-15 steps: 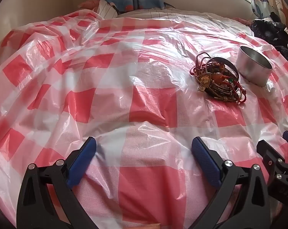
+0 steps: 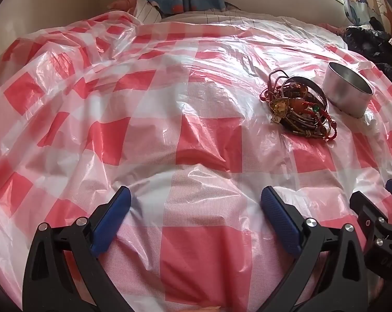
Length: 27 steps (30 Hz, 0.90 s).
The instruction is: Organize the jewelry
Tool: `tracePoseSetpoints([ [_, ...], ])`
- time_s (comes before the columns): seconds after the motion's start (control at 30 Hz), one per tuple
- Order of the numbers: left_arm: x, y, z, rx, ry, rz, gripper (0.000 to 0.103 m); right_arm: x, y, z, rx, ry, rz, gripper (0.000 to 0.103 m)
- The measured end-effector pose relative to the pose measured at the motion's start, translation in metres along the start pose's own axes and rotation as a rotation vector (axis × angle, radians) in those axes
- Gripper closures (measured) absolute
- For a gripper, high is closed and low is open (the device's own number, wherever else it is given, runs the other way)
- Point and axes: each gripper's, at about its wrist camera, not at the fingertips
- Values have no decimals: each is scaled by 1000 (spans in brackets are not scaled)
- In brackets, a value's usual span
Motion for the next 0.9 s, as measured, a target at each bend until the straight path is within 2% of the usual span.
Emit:
tracePoseSetpoints([
  [0.5, -1, 0, -8, 22, 14, -16, 6, 0, -1, 2, 6, 6, 2, 7],
  [0.9, 3, 3, -9, 22, 7, 6, 6, -2, 1, -1, 10, 12, 1, 7],
])
Point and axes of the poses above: each gripper's, at about its wrist camera, not at the fingertips, and x roughly against the way its jaws point, z to its right, y to its underside, and after that the axes turned 14 degrees about -y, right-handed
